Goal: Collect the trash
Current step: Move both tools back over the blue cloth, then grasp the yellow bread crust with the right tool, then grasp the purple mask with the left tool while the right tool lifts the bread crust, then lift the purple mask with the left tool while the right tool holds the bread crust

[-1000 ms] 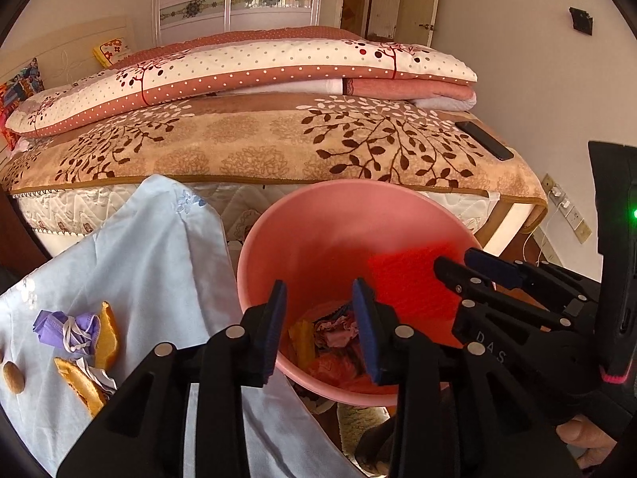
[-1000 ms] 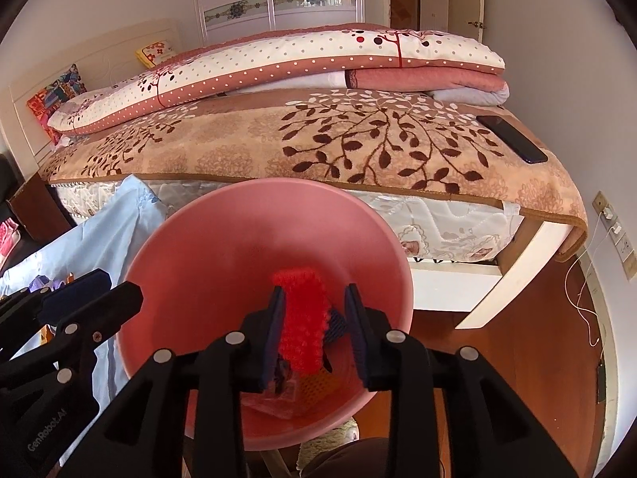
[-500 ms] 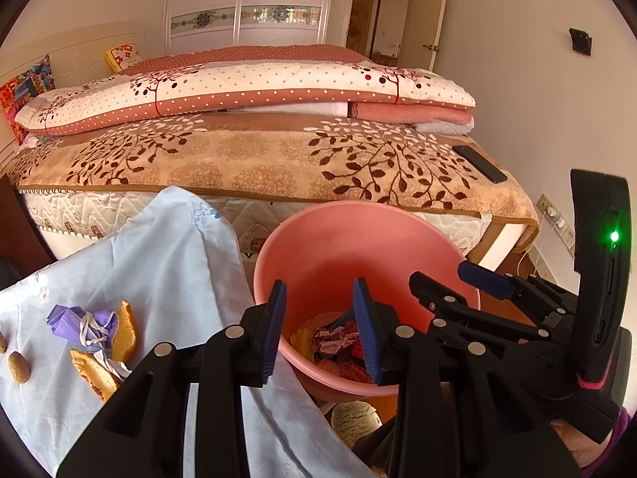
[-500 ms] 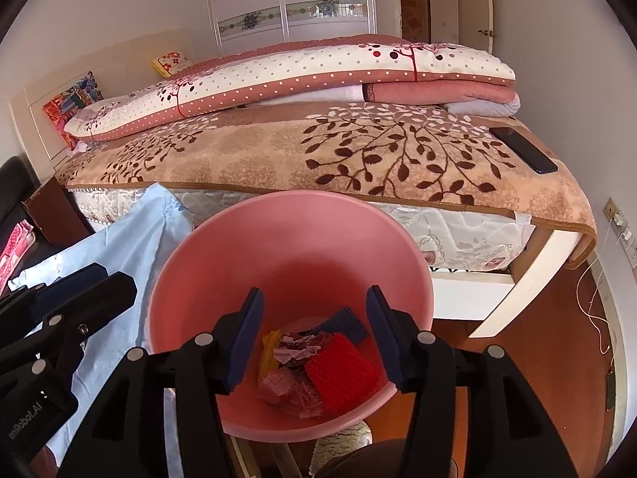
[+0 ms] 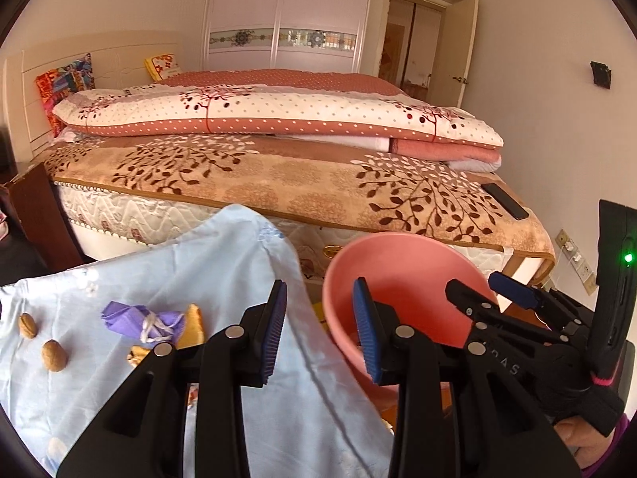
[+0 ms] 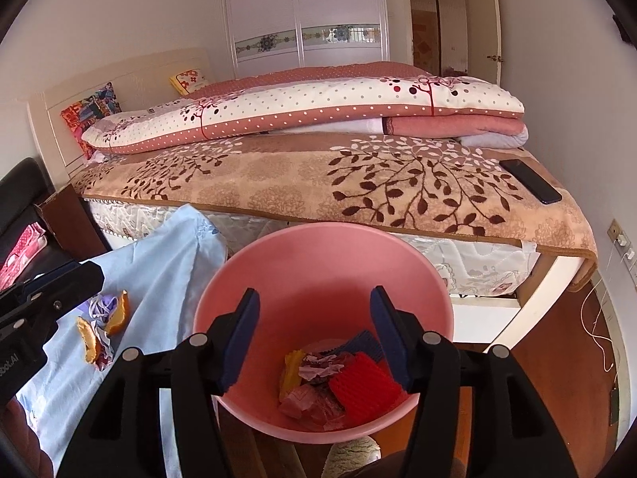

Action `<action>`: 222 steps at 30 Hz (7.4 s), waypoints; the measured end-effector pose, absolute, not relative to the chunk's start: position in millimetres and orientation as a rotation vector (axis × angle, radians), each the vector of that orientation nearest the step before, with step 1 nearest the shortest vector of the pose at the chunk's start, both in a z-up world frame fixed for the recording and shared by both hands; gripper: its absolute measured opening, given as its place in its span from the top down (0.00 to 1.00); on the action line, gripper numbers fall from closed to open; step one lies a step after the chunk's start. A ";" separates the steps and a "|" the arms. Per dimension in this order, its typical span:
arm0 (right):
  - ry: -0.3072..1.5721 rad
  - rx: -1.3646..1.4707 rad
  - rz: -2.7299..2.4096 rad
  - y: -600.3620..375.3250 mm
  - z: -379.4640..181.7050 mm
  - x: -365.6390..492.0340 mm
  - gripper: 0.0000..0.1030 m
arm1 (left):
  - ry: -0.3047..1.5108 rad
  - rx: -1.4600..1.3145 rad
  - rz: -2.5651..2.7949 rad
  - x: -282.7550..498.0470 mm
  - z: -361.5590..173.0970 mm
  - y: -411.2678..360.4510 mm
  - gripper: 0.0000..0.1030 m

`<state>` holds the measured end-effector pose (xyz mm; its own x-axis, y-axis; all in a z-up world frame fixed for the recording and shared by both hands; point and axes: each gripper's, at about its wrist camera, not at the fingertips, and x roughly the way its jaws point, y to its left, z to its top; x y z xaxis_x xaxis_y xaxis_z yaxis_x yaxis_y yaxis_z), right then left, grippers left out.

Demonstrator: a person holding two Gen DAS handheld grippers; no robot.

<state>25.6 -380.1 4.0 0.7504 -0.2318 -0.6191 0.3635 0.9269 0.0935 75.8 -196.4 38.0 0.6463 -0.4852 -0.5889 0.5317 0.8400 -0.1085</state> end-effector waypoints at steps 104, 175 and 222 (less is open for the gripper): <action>0.908 0.175 0.177 -226.3 -57.9 81.6 0.98 | 0.992 -0.222 -0.212 222.7 -53.1 -57.1 0.55; 0.873 0.156 0.166 -226.1 -62.8 96.8 0.92 | 1.018 -0.321 -0.191 229.6 -58.9 -65.7 0.65; 0.755 0.077 0.255 -166.6 -8.2 80.6 0.91 | 0.642 -0.046 0.047 89.2 22.0 -8.8 0.69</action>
